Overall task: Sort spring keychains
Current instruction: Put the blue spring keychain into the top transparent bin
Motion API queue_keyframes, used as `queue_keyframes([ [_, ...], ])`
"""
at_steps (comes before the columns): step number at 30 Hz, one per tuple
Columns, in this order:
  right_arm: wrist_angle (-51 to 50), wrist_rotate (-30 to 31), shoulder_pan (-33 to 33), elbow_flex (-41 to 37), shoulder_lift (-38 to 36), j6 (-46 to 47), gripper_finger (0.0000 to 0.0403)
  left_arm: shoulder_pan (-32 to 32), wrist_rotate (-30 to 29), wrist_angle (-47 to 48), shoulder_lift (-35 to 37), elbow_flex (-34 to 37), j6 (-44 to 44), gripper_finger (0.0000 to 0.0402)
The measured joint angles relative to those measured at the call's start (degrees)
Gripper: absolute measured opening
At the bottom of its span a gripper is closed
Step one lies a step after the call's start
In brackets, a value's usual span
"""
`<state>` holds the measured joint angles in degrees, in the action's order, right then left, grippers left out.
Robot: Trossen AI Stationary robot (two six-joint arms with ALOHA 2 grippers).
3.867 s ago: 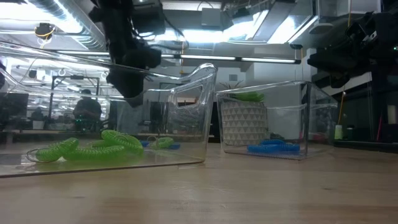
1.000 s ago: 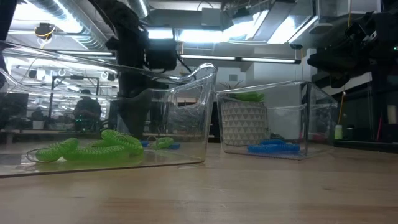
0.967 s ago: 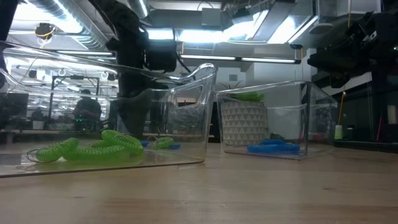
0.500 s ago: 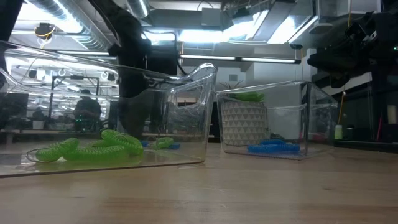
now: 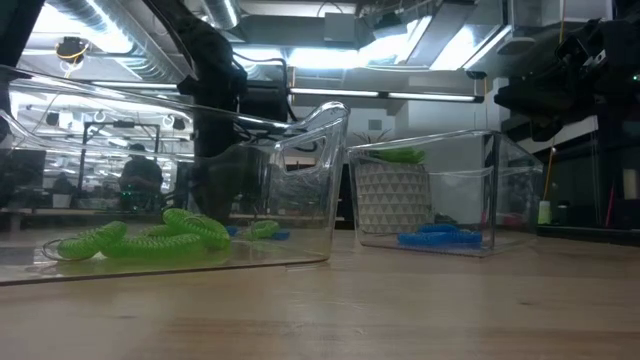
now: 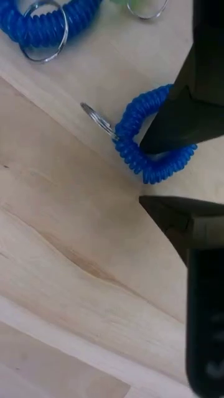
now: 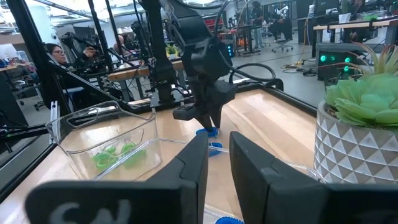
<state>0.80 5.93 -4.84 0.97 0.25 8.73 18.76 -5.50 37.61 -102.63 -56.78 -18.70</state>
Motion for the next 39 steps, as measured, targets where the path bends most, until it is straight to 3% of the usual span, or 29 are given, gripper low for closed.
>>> queue_keyframes([
  [10, 0.0, 0.0, 0.0, 0.0, 0.0, 0.0, 0.0067, -0.5, 0.3, -0.3, -0.1, 0.0, 0.0, 0.0012],
  [16, 0.0, 0.0, 0.0, 0.0, 0.0, 0.0, 0.0067, -0.5, -0.6, -0.7, 1.9, 0.1, 0.0, 0.0011],
  [20, 0.0, 0.0, 0.0, 0.0, 0.0, 0.0, 0.0067, -0.2, -4.4, -1.3, 5.0, -0.4, 0.0, 0.0007],
  [39, 0.0, 0.0, 0.0, 0.0, 0.0, 0.0, 0.0067, 0.1, -5.1, -14.8, 18.8, -0.5, -2.3, 0.0008],
])
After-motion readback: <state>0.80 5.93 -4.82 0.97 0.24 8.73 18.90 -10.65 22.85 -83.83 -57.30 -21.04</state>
